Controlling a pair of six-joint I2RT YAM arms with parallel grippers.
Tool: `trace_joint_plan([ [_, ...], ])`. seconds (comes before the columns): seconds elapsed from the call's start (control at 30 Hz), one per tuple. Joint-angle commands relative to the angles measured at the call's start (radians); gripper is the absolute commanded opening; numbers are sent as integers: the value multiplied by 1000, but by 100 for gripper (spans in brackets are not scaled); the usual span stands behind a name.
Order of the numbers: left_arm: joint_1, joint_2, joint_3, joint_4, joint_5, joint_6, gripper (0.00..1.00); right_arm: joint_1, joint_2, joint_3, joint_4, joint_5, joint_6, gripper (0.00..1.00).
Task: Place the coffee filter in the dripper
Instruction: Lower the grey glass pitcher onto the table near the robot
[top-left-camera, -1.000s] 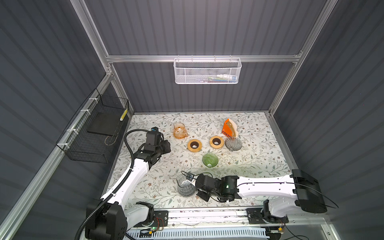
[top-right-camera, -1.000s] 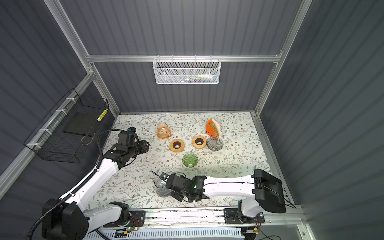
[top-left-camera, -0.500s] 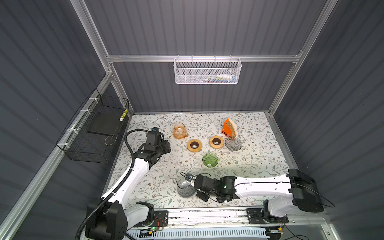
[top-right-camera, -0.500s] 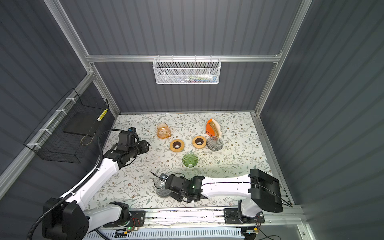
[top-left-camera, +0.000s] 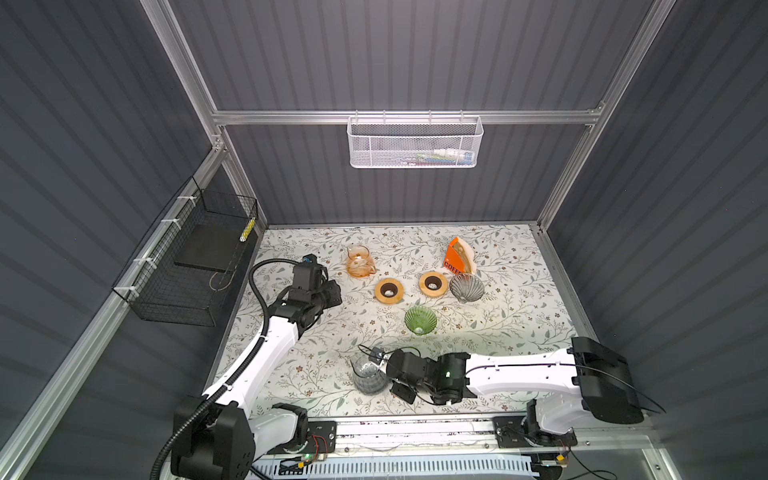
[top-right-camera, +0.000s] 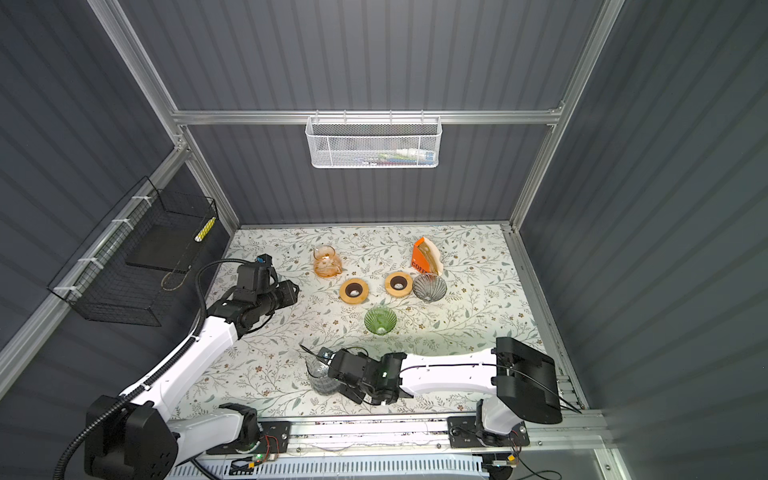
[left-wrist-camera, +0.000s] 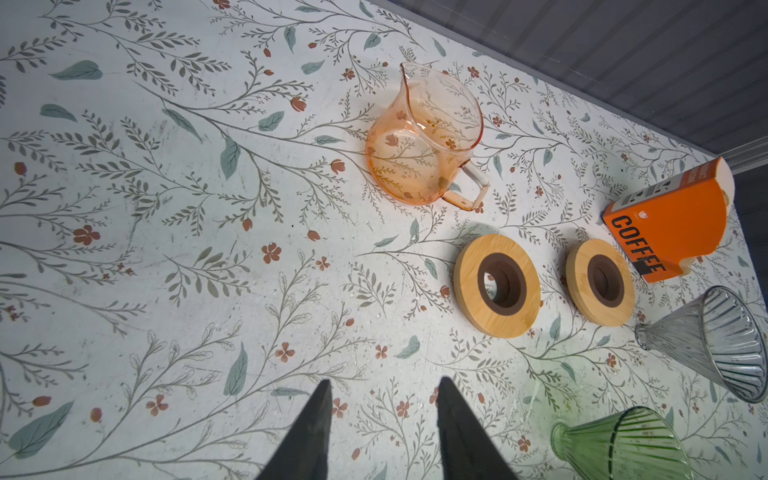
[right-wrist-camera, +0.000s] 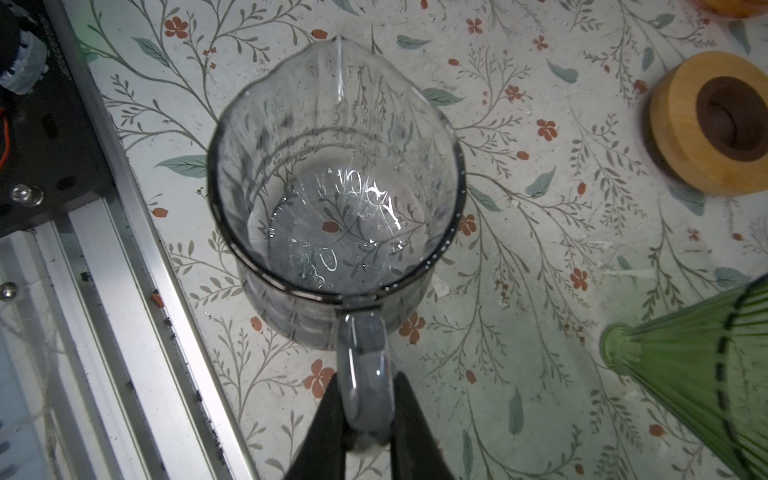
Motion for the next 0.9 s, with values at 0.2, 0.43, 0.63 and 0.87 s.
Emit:
trace_joint_plan([
  [0.2, -2, 8, -7, 6, -4, -11, 43, 0, 36, 18, 3, 49, -30, 7],
  [0.43, -2, 8, -8, 7, -5, -13, 43, -6, 46, 21, 0, 67, -40, 16],
  [0.63, -2, 3, -9, 6, -5, -14, 43, -15, 54, 23, 4, 80, -45, 25],
  [0.87, -2, -2, -10, 5, -5, -17, 43, -25, 53, 21, 11, 117, -54, 36],
])
